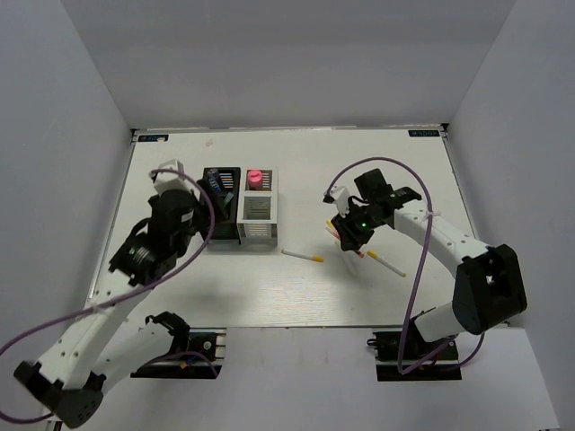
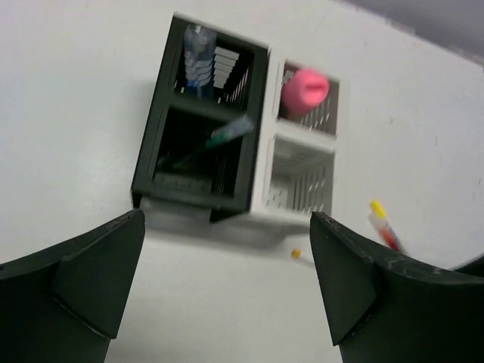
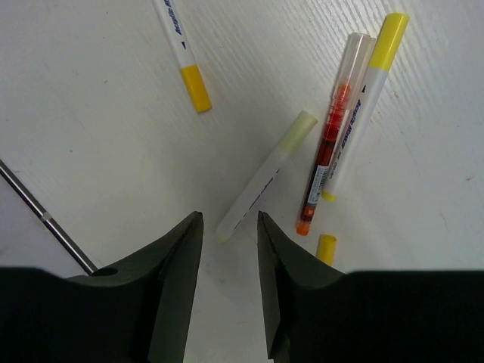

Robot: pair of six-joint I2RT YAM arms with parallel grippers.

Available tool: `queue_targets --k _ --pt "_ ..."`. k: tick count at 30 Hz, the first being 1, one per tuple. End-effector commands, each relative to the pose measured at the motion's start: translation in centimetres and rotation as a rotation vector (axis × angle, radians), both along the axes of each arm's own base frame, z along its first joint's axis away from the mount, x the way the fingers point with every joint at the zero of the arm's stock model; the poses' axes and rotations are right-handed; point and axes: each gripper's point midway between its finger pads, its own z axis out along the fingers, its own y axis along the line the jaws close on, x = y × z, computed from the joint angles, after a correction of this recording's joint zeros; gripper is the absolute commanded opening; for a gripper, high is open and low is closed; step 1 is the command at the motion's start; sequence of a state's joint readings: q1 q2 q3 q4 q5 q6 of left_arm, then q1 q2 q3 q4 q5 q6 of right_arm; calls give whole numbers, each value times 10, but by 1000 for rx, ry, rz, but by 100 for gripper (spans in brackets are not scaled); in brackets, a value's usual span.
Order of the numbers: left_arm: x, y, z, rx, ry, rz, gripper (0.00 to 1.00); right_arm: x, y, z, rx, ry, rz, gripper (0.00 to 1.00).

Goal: Sort the stationery into containers
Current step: Pick up the pen from the center of the board.

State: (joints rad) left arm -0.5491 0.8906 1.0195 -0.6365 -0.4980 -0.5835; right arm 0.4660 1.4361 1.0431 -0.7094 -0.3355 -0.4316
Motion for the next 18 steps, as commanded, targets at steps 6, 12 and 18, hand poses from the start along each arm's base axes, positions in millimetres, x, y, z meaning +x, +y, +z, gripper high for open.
queue_targets --k 6,12,18 --pt "-74 14 -58 -46 163 -95 100 21 1 -27 -76 49 -20 24" --pt "-82 14 -66 -89 185 -80 100 39 4 -40 -107 37 -35 22" --pt "-83 11 -67 -105 192 -91 100 50 0 -46 -127 13 -63 28"
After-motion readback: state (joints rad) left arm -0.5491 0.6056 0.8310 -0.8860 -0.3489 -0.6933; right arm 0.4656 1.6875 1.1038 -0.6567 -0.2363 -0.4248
